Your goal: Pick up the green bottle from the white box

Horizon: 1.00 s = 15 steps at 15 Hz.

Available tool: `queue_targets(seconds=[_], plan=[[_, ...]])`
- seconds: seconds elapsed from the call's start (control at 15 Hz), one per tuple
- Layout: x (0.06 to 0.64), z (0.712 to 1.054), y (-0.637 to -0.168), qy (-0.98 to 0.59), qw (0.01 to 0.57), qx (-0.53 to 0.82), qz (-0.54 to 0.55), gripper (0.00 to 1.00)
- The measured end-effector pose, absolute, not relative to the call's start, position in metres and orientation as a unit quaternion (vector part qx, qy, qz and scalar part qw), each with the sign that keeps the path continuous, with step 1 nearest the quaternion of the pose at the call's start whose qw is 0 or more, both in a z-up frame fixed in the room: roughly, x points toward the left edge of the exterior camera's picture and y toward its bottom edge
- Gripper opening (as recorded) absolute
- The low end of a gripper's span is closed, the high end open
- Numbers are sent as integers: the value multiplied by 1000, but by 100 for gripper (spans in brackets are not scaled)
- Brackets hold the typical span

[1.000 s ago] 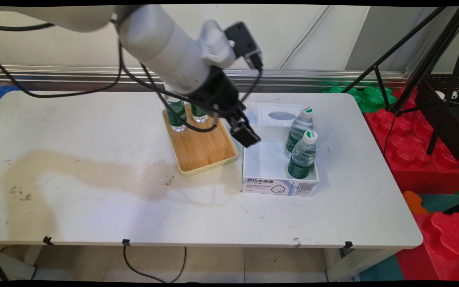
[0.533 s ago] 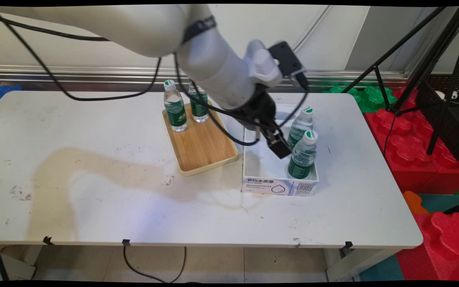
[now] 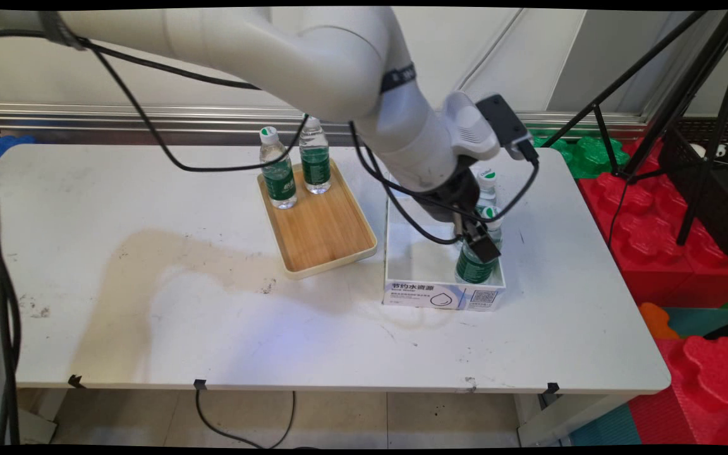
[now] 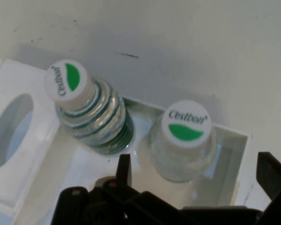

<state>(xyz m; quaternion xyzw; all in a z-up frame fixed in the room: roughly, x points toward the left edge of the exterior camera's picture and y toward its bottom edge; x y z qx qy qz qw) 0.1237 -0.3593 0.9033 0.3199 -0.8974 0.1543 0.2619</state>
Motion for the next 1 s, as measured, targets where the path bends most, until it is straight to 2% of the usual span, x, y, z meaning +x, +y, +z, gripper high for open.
queue_targets(seconds=[0.87, 0.93, 1.0], plan=[[100, 860, -388, -898, 261, 330, 129, 100], [99, 858, -388, -897, 261, 332, 129, 0], [99, 856, -388, -897, 261, 334, 129, 0]])
